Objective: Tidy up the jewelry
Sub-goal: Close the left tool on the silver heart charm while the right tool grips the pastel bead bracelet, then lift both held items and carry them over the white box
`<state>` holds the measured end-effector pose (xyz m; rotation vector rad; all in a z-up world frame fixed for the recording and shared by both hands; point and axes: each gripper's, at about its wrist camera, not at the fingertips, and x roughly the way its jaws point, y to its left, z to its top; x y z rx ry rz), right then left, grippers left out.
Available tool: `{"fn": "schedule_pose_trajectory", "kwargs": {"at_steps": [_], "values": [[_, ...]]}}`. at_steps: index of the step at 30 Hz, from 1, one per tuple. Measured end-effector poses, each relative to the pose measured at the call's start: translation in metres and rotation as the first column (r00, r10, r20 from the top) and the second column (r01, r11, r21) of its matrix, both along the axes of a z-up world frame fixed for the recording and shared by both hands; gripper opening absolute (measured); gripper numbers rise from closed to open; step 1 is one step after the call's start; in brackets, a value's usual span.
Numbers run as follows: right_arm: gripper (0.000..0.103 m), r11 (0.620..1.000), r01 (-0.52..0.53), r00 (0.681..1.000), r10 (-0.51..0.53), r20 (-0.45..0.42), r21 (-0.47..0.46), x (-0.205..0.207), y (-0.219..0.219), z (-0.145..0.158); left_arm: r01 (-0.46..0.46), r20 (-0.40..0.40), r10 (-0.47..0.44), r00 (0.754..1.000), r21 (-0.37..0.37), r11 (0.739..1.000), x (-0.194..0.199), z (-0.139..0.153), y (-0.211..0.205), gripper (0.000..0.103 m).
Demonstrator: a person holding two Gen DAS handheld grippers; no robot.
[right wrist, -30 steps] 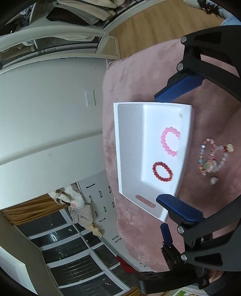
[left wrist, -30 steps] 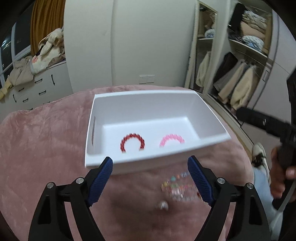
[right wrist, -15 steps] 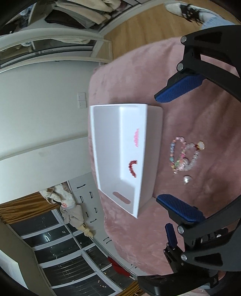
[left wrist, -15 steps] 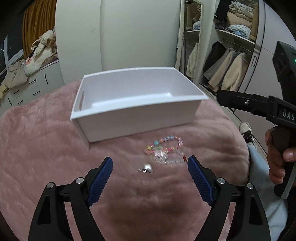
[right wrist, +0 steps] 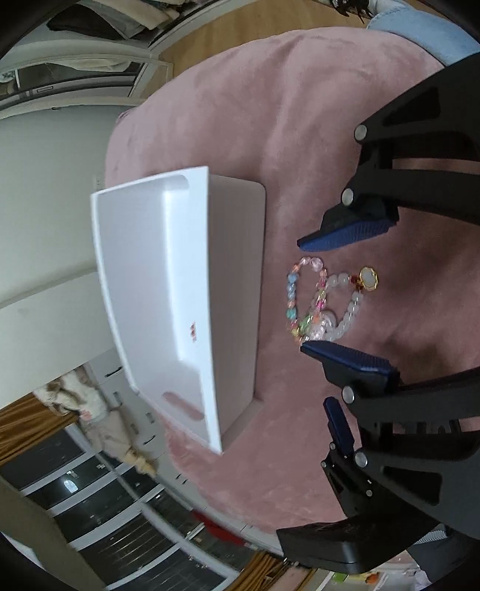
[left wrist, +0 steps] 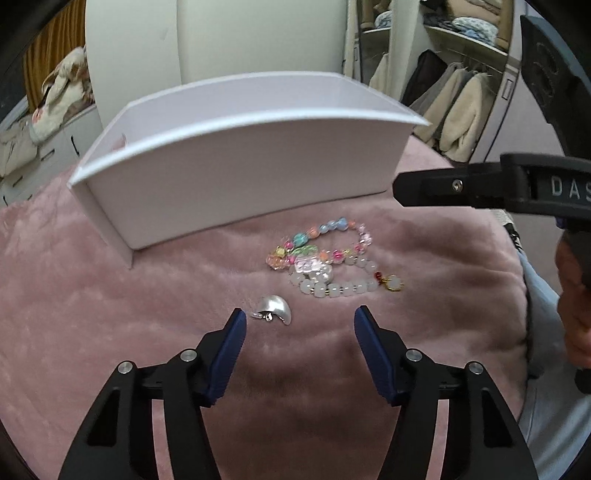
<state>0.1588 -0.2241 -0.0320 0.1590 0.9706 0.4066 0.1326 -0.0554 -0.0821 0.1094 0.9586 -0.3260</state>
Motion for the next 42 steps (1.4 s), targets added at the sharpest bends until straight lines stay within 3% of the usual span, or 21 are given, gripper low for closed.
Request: {"fn": "schedule_pose_trajectory", "kwargs": {"at_steps": [5,9,11,13,15,17,28,35,37,39,42], "values": [[0.033,0.998,-0.016,0.999,0.014,-0.033,-0.066,0.015,0.017,-0.023,-0.008,0.014,0.007,1.000,0.029,1.000,0.019,-0.014,-0.004,0.061],[0.031,0.991,-0.036,0.996,0.026,-0.080,-0.126,0.032,0.031,-0.045,-0.024,-0.031,0.024,0.999,-0.006,1.000,0.031,-0.026,-0.004,0.054],[0.024,0.992,-0.041,0.994,0.028,-0.102,-0.121,0.038,0.033,-0.052,-0.024,-0.037,0.023,0.999,-0.012,1.000,0.031,-0.028,-0.004,0.049],[0.009,0.994,-0.045,0.993,0.033,-0.115,-0.103,0.040,0.033,-0.057,-0.017,-0.042,0.017,0.999,-0.018,1.000,0.030,-0.029,-0.004,0.043],[0.009,0.995,-0.053,0.992,0.043,-0.114,-0.081,0.040,0.034,-0.058,-0.017,-0.043,0.016,0.999,-0.016,1.000,0.029,-0.028,-0.002,0.037],[0.009,0.995,-0.069,0.994,0.063,-0.092,-0.069,0.038,0.039,-0.053,-0.030,-0.050,0.029,0.998,-0.004,1.000,0.028,-0.028,0.000,0.029],[0.008,0.994,-0.028,0.992,0.015,0.128,0.108,-0.011,0.011,0.007,-0.064,-0.030,0.062,0.998,-0.060,0.996,0.006,-0.009,0.022,0.029],[0.008,0.979,-0.046,0.986,0.012,0.168,0.198,-0.041,0.002,0.031,-0.071,0.010,0.072,0.997,-0.084,0.994,-0.013,0.013,0.036,0.029],[0.001,0.979,-0.043,0.983,0.006,0.182,0.200,-0.052,-0.003,0.041,-0.073,0.020,0.075,0.997,-0.094,0.993,-0.018,0.021,0.037,0.029],[0.001,0.983,-0.027,0.978,-0.012,0.207,0.182,-0.058,-0.002,0.053,-0.070,0.033,0.073,0.997,-0.096,0.993,-0.024,0.028,0.038,0.029],[0.001,0.973,-0.013,0.977,-0.037,0.212,0.230,-0.069,-0.015,0.062,-0.061,0.047,0.066,0.997,-0.093,0.994,-0.032,0.030,0.030,0.029]]}}
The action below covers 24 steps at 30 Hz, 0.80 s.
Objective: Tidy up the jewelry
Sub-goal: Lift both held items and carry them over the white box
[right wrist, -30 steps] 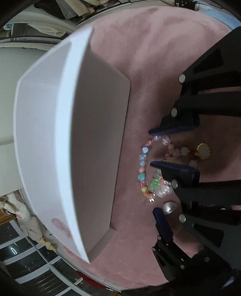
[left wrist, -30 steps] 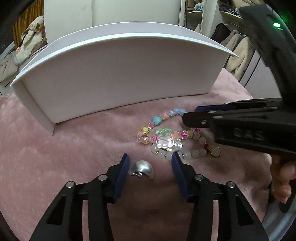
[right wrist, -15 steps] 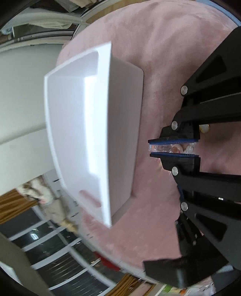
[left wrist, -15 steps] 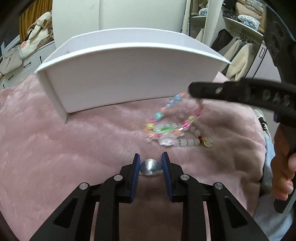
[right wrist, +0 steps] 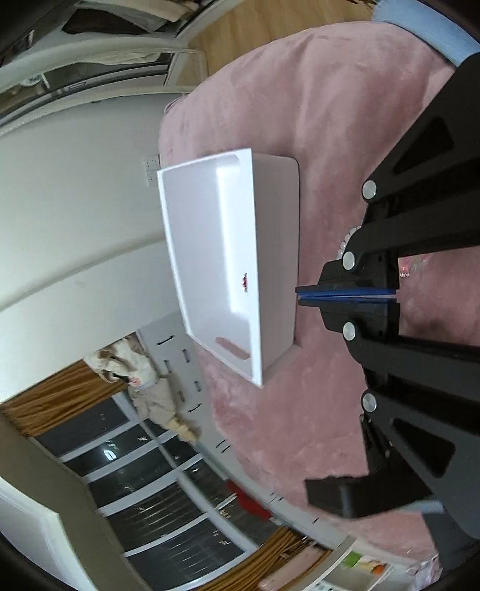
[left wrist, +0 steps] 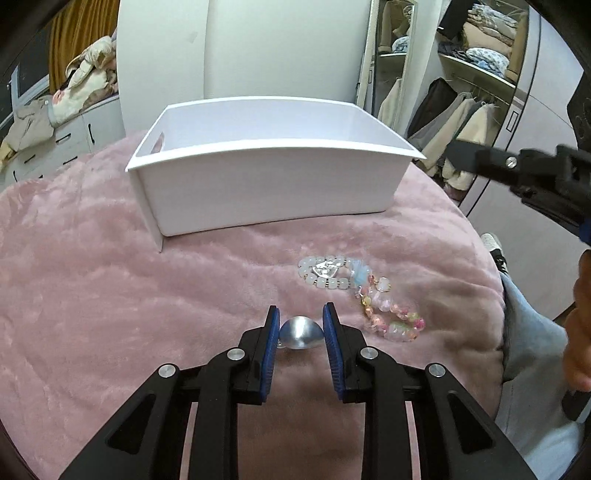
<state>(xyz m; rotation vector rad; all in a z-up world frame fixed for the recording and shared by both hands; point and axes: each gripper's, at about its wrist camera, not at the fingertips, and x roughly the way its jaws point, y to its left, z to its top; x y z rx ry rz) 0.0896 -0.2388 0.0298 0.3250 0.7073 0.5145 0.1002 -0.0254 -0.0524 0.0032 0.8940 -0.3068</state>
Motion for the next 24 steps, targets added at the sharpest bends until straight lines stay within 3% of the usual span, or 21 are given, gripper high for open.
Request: {"fn": "schedule_pose_trajectory", "kwargs": {"at_steps": [3,5,7,8,11,12,13,14,16,19,24], "values": [[0.001,0.999,0.023,0.999,-0.024,-0.025,-0.030,0.001,0.000,-0.005,0.003,0.006,-0.003,1.000,-0.008,1.000,-0.004,0.001,-0.003,0.029],[0.009,0.997,0.006,0.993,-0.015,-0.115,-0.075,0.007,0.004,-0.023,0.004,0.008,-0.004,1.000,-0.014,1.000,-0.009,0.003,0.000,0.029],[0.079,0.991,-0.005,0.980,-0.021,-0.199,-0.131,0.014,0.014,-0.041,0.002,0.011,-0.002,1.000,-0.007,1.000,-0.013,0.005,0.001,0.029],[0.080,0.983,-0.024,0.971,-0.020,-0.237,-0.182,0.018,0.023,-0.052,0.000,0.009,0.000,1.000,-0.001,1.000,-0.013,0.004,0.002,0.029],[0.057,0.948,-0.093,0.938,-0.019,-0.345,-0.305,0.033,0.048,-0.084,-0.007,0.002,0.007,1.000,0.006,1.000,-0.017,0.003,0.006,0.029],[0.035,0.929,-0.123,0.924,-0.021,-0.383,-0.348,0.037,0.055,-0.095,-0.011,-0.002,0.011,1.000,0.002,1.000,-0.019,0.003,0.008,0.029],[0.026,0.912,-0.144,0.916,-0.024,-0.401,-0.384,0.037,0.061,-0.104,-0.014,-0.003,0.014,1.000,0.001,1.000,-0.020,0.004,0.010,0.029],[0.024,0.898,-0.156,0.918,-0.022,-0.395,-0.411,0.037,0.066,-0.109,-0.016,-0.004,0.016,1.000,0.004,1.000,-0.022,0.004,0.011,0.029],[0.012,0.919,-0.161,0.930,0.019,-0.367,-0.361,0.034,0.066,-0.100,-0.013,0.001,0.013,1.000,0.009,1.000,-0.025,0.008,0.011,0.029],[0.011,0.976,-0.098,0.966,0.047,-0.254,-0.193,0.020,0.042,-0.067,-0.002,0.026,0.002,1.000,0.022,1.000,-0.029,0.019,0.012,0.029],[0.008,0.999,-0.029,0.975,0.021,-0.220,-0.033,0.012,0.008,-0.052,-0.005,0.034,0.004,0.999,0.024,1.000,-0.027,0.031,0.010,0.029]]}}
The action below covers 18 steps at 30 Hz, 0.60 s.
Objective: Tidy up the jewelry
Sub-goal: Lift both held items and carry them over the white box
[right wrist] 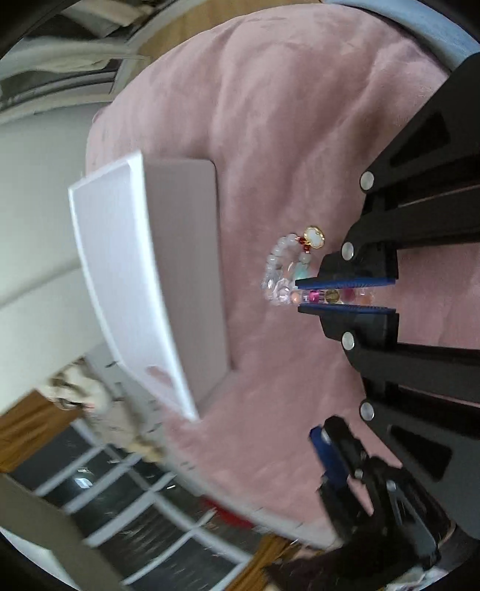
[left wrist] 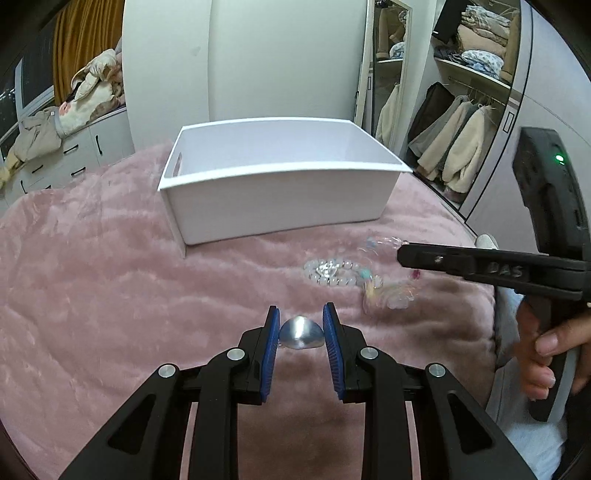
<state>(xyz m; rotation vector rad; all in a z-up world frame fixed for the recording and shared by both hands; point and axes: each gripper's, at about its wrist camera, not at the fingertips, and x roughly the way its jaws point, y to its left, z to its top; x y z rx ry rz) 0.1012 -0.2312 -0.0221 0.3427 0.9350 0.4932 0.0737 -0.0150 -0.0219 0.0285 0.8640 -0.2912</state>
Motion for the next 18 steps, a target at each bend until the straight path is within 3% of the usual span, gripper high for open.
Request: {"fn": "schedule_pose_trajectory", "kwargs": {"at_steps": [11,18], "values": [[0.008,0.999,-0.026,0.998,0.025,0.063,0.023,-0.013,-0.003,0.016,-0.029,0.024,0.029,0.999,0.000,1.000,0.009,0.009,-0.044,0.029],[0.008,0.999,-0.032,0.994,0.030,0.100,0.018,-0.020,-0.012,0.024,-0.080,0.063,0.082,0.995,-0.042,0.996,0.020,0.031,-0.045,0.029]]}}
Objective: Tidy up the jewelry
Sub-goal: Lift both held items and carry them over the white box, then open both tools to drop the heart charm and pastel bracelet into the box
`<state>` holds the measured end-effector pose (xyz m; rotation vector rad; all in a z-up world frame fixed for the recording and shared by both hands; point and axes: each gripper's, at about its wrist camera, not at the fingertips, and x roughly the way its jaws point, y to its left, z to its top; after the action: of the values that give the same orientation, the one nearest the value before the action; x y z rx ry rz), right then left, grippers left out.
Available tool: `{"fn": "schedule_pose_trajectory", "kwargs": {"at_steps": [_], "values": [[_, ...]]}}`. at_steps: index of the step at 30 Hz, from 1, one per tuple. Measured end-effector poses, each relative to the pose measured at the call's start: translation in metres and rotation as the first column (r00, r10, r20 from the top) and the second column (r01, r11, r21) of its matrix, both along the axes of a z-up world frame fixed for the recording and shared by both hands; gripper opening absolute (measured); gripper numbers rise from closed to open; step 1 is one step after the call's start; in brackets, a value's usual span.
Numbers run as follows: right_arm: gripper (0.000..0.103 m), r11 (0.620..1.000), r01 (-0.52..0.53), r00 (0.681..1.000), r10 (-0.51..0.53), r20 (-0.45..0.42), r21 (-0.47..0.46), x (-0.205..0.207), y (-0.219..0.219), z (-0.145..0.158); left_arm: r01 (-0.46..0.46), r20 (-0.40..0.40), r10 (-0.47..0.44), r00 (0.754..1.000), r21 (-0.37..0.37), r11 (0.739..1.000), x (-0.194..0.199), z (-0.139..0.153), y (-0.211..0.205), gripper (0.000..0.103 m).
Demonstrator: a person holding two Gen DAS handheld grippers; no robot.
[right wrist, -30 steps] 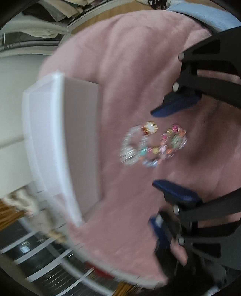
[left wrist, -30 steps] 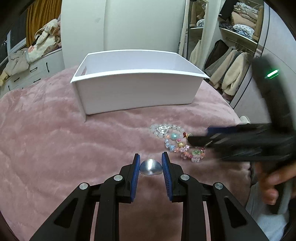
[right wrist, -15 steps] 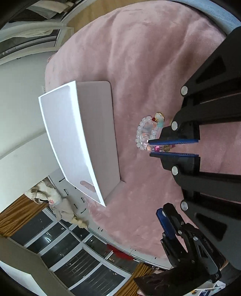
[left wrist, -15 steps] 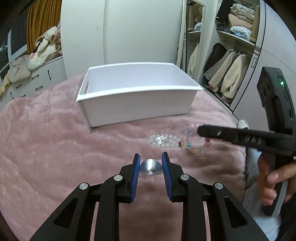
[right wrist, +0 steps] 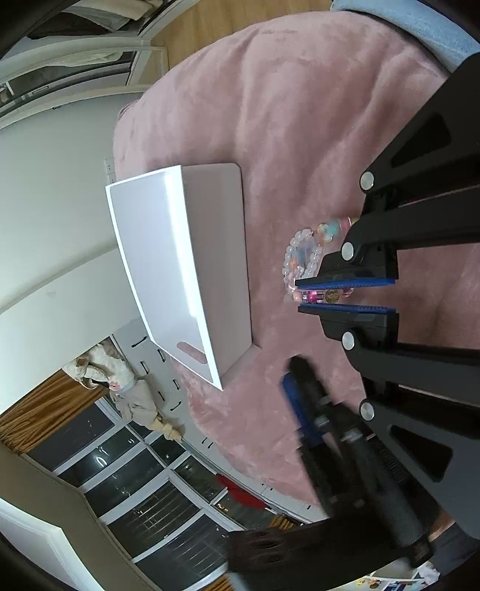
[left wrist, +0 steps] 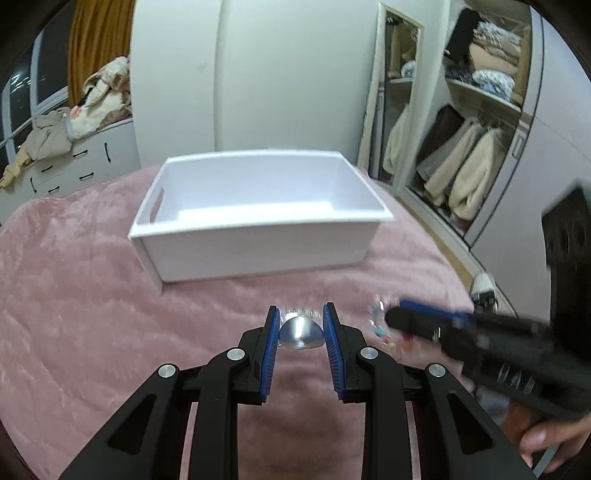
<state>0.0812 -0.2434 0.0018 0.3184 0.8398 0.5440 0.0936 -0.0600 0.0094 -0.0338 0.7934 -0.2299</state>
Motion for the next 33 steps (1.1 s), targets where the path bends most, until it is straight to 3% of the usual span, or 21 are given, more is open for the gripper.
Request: {"fn": "schedule_pose_trajectory", "kwargs": {"at_steps": [9,17,26,33], "values": [[0.008,0.999,0.044,0.999,-0.043,0.026,-0.013,0.009,0.000,0.004,-0.032,0.022,0.032,0.999,0.005,0.999,0.021,0.014,0.002,0.029],[0.008,0.998,0.055,0.997,-0.053,0.047,-0.043,0.036,0.001,0.016,-0.046,0.002,0.046,0.999,0.029,0.999,0.066,0.017,0.012,0.029],[0.008,0.996,0.086,0.993,-0.083,0.089,-0.030,0.105,-0.010,0.044,-0.036,0.042,0.034,0.999,0.047,0.998,0.124,0.029,0.022,0.029],[0.008,0.996,0.085,0.992,-0.084,0.095,-0.010,0.166,0.001,0.039,-0.068,0.006,0.068,0.998,0.065,0.996,0.185,0.013,0.038,0.029]]}}
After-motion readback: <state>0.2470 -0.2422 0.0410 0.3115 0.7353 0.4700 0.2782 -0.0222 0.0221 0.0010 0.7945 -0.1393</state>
